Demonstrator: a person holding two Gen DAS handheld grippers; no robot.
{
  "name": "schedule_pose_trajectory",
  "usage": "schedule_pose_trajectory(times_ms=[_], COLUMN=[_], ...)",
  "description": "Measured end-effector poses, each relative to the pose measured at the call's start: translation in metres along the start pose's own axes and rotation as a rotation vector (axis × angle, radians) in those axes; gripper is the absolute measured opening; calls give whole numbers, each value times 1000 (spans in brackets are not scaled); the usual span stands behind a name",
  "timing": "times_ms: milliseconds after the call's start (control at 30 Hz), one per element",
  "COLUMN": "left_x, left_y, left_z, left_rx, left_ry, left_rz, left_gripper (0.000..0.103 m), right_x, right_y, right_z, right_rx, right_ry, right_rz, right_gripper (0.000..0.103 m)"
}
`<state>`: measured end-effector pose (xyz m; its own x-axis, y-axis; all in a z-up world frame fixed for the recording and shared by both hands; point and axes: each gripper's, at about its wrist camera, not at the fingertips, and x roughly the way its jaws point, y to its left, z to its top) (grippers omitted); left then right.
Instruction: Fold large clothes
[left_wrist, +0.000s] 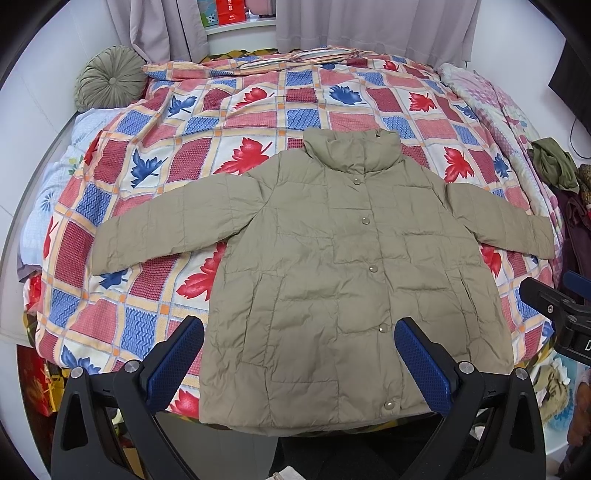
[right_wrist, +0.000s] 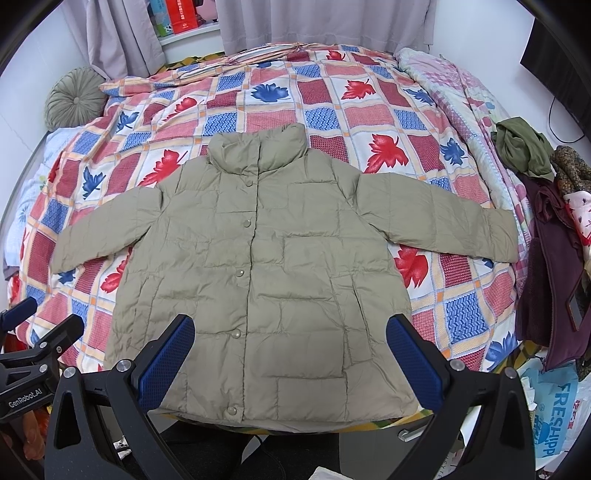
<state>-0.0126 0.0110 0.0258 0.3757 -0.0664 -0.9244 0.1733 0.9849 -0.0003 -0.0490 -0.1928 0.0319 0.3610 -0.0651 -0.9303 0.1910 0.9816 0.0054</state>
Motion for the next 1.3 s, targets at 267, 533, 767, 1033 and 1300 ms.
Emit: schedule_pose_trajectory(times_ms=[267, 533, 767, 1033, 1300], left_x=[0, 1, 12, 31, 73], left_y=[1, 2, 11, 52, 130], left_z=[0, 1, 1, 1, -5], left_rx=[0, -2, -25, -131, -263], left_ry=[1, 5, 34, 67, 96], left_rz=[-1, -8, -35, -75, -48], left_gripper=[103, 103, 103, 103, 103], right_x=[-1, 0, 0, 6, 49], right_y=[2, 2, 3, 11, 29], right_z=[1, 1, 2, 2, 5], right_rx=[1, 1, 4, 34, 55], right_ry=[0, 3, 5, 31, 106], right_rz=[0, 0, 1, 17, 78], right_gripper=[103, 103, 103, 103, 103])
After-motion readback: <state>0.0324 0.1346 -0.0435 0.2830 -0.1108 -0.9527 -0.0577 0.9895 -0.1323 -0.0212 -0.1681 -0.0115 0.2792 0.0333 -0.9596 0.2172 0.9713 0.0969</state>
